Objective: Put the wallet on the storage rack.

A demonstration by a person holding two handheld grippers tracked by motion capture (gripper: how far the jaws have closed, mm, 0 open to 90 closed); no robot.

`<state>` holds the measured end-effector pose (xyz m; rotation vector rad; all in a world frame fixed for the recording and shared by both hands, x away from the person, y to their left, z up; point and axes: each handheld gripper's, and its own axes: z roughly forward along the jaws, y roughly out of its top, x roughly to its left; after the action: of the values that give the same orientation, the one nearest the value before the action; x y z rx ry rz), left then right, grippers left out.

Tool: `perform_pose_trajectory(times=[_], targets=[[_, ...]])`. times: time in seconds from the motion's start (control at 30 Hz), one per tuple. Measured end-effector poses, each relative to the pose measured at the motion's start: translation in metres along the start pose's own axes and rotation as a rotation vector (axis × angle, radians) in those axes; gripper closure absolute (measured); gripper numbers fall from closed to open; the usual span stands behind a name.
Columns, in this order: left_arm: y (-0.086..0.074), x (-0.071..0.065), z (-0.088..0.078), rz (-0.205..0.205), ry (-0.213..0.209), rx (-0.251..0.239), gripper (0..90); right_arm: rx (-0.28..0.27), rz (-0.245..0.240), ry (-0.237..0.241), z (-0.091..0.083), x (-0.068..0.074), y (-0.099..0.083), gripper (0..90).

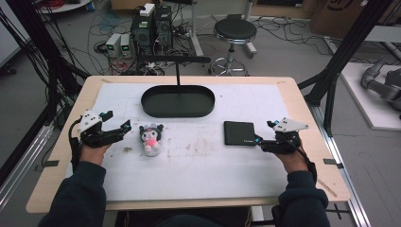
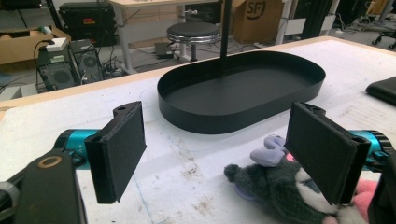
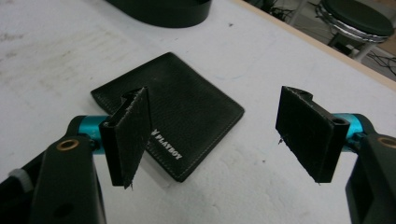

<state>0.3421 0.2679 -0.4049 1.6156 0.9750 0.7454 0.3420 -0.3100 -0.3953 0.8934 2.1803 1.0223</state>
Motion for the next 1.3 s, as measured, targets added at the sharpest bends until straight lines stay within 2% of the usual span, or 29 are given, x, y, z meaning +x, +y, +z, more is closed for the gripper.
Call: perform_pose_trajectory(times=[0.07, 0.13, 0.23, 0.33, 0.5, 0.53, 0.6, 0.67, 0.7, 0.77, 0.87, 0.93, 1.03, 1.13, 1.3], targets=[[-0.001, -0.001, -0.001, 0.002, -0.005, 0.000, 20.1, 0.015, -0.035, 0.030, 0.004, 0.005, -0.001, 35.6], [-0.001, -0.001, 0.000, 0.004, -0.008, 0.006, 20.3, 0.045, -0.068, 0.053, 0.010, 0.010, -0.003, 37.4], [-0.002, 0.000, 0.002, -0.001, -0.005, 0.010, 20.3, 0.083, -0.091, 0.108, 0.022, 0.015, -0.006, 45.1], [-0.003, 0.002, 0.003, -0.006, -0.002, 0.020, 20.4, 0.122, -0.131, 0.154, 0.034, 0.020, -0.008, 47.6], [-0.005, 0.002, 0.005, -0.009, -0.005, 0.035, 20.4, 0.143, -0.223, 0.145, 0.051, 0.026, -0.009, 51.5], [-0.005, 0.001, 0.005, -0.008, -0.005, 0.035, 20.5, 0.169, -0.239, 0.138, 0.054, 0.027, -0.010, 55.5], [-0.005, 0.000, 0.005, -0.002, -0.007, 0.038, 20.8, 0.179, -0.280, 0.128, 0.055, 0.028, -0.010, 59.1], [-0.006, 0.000, 0.005, -0.003, -0.007, 0.040, 20.9, 0.185, -0.278, 0.125, 0.055, 0.030, -0.010, 64.9], [-0.006, 0.000, 0.005, -0.003, -0.006, 0.041, 20.9, 0.179, -0.296, 0.119, 0.054, 0.031, -0.010, 71.5], [-0.006, 0.001, 0.005, -0.007, -0.004, 0.042, 20.9, 0.180, -0.308, 0.108, 0.053, 0.034, -0.008, 78.0], [-0.007, 0.002, 0.005, -0.012, -0.004, 0.041, 21.0, 0.180, -0.272, 0.114, 0.053, 0.034, -0.006, 83.4], [-0.007, 0.003, 0.005, -0.014, -0.002, 0.043, 21.0, 0.188, -0.220, 0.132, 0.052, 0.034, -0.003, 84.2], [-0.007, 0.004, 0.005, -0.021, 0.001, 0.042, 21.1, 0.190, -0.182, 0.157, 0.049, 0.037, 0.002, 85.1], [-0.007, 0.005, 0.005, -0.026, 0.005, 0.040, 21.1, 0.159, -0.133, 0.173, 0.041, 0.040, 0.011, 85.5], [-0.008, 0.007, 0.004, -0.031, 0.010, 0.037, 21.1, 0.061, -0.097, 0.150, 0.016, 0.041, 0.033, 87.2]])
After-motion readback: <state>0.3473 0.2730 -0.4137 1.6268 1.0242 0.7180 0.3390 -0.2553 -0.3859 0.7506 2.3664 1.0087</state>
